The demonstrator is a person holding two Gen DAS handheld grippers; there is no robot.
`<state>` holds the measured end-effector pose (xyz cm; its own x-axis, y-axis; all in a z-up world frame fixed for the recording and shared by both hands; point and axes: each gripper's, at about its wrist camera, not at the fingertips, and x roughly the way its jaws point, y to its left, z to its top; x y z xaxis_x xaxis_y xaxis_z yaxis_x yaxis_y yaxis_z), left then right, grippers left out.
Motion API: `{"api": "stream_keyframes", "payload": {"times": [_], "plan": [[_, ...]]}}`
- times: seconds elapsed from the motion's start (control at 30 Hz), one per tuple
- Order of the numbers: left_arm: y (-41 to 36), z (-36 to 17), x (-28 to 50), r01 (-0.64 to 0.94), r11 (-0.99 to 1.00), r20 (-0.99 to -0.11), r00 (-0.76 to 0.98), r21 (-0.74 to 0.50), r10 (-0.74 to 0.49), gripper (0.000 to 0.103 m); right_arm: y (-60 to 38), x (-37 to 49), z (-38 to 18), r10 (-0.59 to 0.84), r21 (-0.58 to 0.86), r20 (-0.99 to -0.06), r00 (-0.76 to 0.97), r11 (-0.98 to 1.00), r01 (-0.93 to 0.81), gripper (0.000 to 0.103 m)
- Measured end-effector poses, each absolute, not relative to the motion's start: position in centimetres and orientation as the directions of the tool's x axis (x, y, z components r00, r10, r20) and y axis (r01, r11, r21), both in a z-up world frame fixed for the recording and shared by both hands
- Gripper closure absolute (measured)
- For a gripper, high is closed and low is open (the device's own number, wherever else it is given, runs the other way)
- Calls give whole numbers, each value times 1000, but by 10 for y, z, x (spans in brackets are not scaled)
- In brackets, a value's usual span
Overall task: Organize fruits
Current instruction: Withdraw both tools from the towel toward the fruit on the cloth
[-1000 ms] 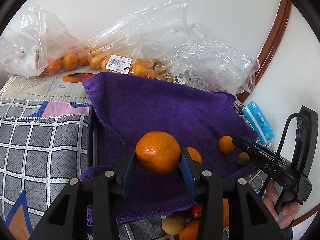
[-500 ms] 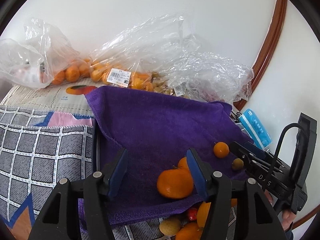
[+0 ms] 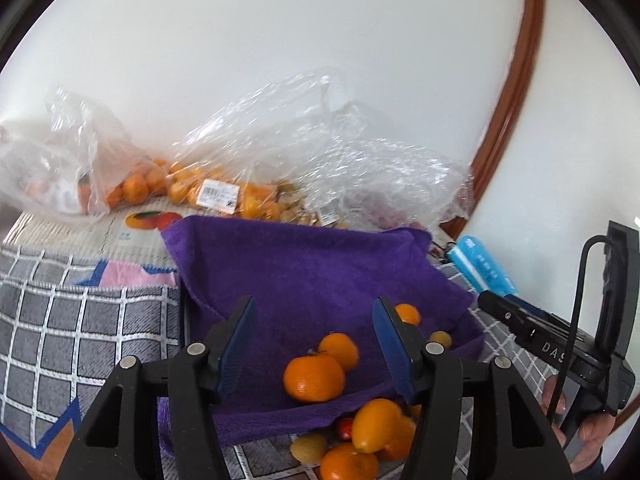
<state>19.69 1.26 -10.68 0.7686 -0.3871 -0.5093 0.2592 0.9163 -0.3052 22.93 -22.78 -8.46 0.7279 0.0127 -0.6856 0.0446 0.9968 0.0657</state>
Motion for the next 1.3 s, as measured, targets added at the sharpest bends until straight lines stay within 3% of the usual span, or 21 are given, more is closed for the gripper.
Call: {"api": "stream_keyframes", "payload": {"times": [0.13,0.4,0.57,0.87,1.0,1.17,1.3], "plan": [[6,-85,180,296,917,-464,794,-269,-392,49,-233,211,-74,24,86,-710,704,995,54,43],[14,-71,149,258,943,-499,801,-212,-332,49,-234,174,-55,40,107,-701,712,993,49,43],[32,-85,125,196,966,-513,819,-171,-257,47,-224,153,-57,53,100,-683,729,995,22,43],[49,-134,109,129,983,-629,756,-130,-182,48,-217,129,-89,82,119,-714,696,993,6,43],[55,-148,115,108,986,-662,731,-123,-163,48,-218,136,-108,114,150,-769,629,989,4,63],[66,-164,122,108,969,-679,696,-222,-233,49,-214,143,-114,133,153,-777,616,988,-21,63],[63,-163,116,139,963,-664,701,-229,-260,49,-209,156,-118,157,160,-785,599,986,-49,63]]}}
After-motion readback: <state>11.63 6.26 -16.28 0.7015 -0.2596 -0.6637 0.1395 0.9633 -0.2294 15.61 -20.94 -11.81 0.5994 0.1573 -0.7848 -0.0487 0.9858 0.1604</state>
